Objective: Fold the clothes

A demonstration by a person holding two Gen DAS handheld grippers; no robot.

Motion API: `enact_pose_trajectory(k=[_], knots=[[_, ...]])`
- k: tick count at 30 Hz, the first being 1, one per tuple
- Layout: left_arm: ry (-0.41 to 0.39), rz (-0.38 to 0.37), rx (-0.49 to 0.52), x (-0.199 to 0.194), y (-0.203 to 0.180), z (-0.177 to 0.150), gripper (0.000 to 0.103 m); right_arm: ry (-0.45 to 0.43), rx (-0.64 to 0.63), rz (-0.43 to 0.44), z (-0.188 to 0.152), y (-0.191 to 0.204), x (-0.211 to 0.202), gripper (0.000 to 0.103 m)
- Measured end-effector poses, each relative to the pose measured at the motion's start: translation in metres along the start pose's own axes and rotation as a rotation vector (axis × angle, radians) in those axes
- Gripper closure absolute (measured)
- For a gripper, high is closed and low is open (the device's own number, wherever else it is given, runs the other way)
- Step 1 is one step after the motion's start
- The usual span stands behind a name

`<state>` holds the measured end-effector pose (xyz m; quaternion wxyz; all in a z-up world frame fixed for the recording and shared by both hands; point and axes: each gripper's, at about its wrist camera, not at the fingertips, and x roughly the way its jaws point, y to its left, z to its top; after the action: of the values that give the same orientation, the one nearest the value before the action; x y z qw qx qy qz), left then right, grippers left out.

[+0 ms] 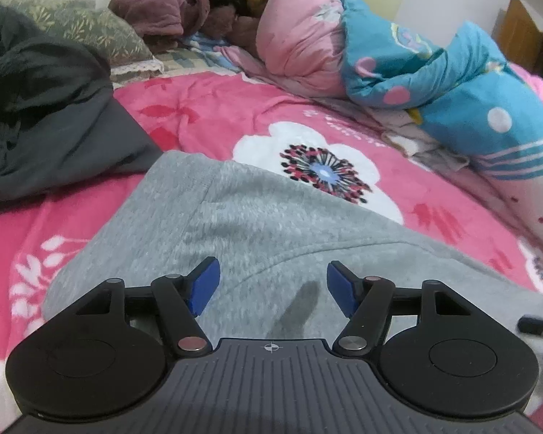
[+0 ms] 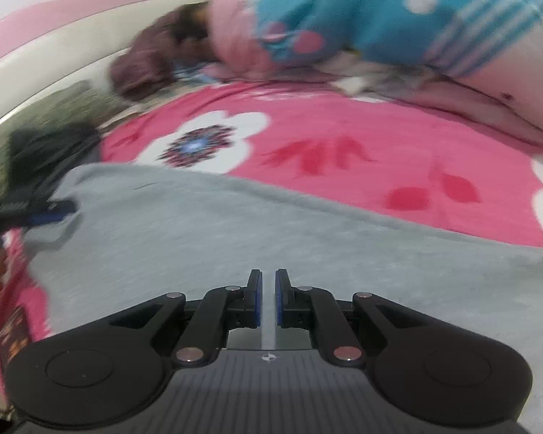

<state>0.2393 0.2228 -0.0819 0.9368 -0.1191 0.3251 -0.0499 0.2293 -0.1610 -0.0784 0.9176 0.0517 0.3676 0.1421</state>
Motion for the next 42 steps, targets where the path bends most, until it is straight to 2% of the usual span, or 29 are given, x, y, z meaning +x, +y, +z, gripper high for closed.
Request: enact_pose_trajectory(k=[3, 5, 11, 13, 16, 19, 21, 23, 35, 37, 39, 42], knots=[[-0.007, 0.024, 0.014, 0.002, -0.001, -0.001, 0.035, 0.056, 0.065, -0.055, 0.005, -0.041, 0.018, 0.097], [-0.01, 0.042, 0.015, 0.004, 0.001, -0.001, 0.035, 0.039, 0.119, -0.099, 0.011, -0.064, 0.009, 0.101], [-0.009, 0.025, -0.034, 0.003, 0.008, 0.003, 0.035, -0.013, 0.279, -0.226, 0.03, -0.129, -0.019, 0.097], [-0.008, 0.026, -0.041, 0.003, 0.009, 0.004, 0.035, -0.02, 0.211, -0.109, 0.021, -0.101, -0.039, 0.097], [-0.008, 0.035, -0.033, 0.004, 0.006, 0.004, 0.034, 0.039, 0.052, -0.024, -0.004, -0.063, -0.054, 0.097], [-0.009, 0.034, -0.033, 0.004, 0.006, 0.003, 0.034, 0.159, -0.018, -0.038, -0.05, -0.053, -0.062, 0.097], [-0.01, 0.03, -0.038, 0.003, 0.008, 0.004, 0.034, 0.185, -0.032, -0.031, -0.062, -0.052, -0.085, 0.097], [-0.01, 0.031, -0.036, 0.004, 0.007, 0.004, 0.034, 0.254, -0.029, -0.04, -0.06, -0.053, -0.097, 0.097], [-0.014, 0.034, -0.032, 0.004, 0.007, 0.003, 0.034, 0.163, -0.102, -0.093, -0.073, -0.044, -0.095, 0.097], [-0.014, 0.033, -0.035, 0.004, 0.008, 0.003, 0.034, 0.181, -0.02, -0.115, -0.083, -0.054, -0.119, 0.097], [-0.015, 0.036, -0.032, 0.004, 0.007, 0.003, 0.034, 0.202, -0.004, -0.149, -0.081, -0.059, -0.135, 0.097], [-0.015, 0.038, -0.027, 0.004, 0.006, 0.002, 0.034, 0.11, -0.049, -0.206, -0.062, -0.06, -0.142, 0.096]])
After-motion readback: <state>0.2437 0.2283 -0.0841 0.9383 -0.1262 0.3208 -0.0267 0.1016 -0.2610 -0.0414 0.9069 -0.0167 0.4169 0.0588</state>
